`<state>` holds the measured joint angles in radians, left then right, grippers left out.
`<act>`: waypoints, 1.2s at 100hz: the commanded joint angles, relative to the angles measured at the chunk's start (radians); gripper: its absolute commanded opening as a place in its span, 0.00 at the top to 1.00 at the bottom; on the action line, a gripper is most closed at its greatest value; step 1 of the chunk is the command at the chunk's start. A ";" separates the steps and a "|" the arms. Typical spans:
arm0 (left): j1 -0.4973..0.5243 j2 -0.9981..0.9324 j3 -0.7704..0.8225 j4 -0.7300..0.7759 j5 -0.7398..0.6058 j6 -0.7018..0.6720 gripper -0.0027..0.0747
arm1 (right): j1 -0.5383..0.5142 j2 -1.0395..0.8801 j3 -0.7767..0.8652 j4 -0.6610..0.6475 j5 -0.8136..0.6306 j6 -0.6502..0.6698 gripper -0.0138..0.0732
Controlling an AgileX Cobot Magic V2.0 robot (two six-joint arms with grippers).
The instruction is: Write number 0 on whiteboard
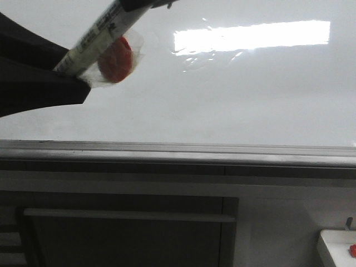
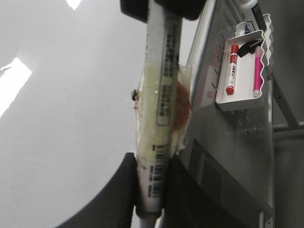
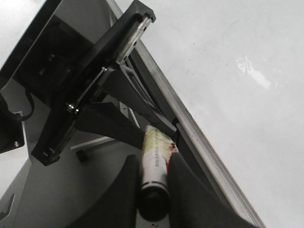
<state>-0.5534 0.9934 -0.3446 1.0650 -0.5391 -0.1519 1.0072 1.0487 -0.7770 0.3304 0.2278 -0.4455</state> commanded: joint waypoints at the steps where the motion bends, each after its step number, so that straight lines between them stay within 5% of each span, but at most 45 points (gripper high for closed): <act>1: -0.007 -0.011 -0.026 -0.092 -0.058 -0.016 0.73 | 0.000 -0.011 -0.035 0.011 -0.042 -0.009 0.93; 15: -0.007 -0.033 -0.026 -0.176 -0.063 -0.016 0.37 | 0.000 -0.011 -0.035 0.011 -0.042 -0.009 0.93; 31: -0.007 -0.122 -0.026 -0.191 -0.025 -0.032 0.36 | -0.020 -0.011 -0.035 0.011 -0.042 -0.009 0.93; 56: -0.007 -0.340 -0.026 -0.191 0.147 -0.284 0.48 | -0.053 -0.011 -0.035 0.011 -0.032 -0.005 0.93; 78: -0.005 -0.479 -0.024 -0.263 0.293 -0.323 1.00 | -0.053 -0.005 -0.035 0.011 -0.077 -0.005 0.93; 120: -0.005 -0.498 -0.024 -0.360 0.374 -0.323 0.99 | -0.171 0.077 -0.054 0.119 -0.082 0.003 0.91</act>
<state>-0.5534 0.4923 -0.3381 0.7288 -0.1210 -0.4632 0.8710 1.1374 -0.7841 0.4298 0.1910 -0.4422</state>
